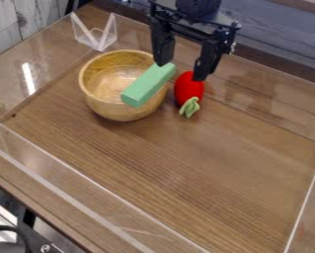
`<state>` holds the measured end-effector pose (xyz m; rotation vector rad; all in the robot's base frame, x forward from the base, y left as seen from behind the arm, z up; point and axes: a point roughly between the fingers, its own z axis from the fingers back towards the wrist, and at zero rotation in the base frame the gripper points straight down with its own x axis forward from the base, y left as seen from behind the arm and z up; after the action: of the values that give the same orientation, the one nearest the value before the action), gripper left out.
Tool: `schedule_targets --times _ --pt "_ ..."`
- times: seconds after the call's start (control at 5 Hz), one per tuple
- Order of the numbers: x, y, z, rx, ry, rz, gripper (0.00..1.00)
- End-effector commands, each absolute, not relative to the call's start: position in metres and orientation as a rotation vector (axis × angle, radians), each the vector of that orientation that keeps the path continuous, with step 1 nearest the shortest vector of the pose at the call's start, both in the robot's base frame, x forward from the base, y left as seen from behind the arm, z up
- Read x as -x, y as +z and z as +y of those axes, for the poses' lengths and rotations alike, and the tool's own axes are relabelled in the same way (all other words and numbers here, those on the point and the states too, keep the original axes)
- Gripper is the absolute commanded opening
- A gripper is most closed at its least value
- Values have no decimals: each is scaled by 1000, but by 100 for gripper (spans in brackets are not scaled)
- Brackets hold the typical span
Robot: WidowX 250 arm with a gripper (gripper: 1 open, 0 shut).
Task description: Put the green block in the brown bowl
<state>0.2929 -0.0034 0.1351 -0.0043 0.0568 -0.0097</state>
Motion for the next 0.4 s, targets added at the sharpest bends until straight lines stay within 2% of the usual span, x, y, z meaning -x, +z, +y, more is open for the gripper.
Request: schedule_targets --times 0.0,0.2 --pt "-284 138 -13 9 -44 53 100" --pt "-272 131 -20 12 -136 49 100"
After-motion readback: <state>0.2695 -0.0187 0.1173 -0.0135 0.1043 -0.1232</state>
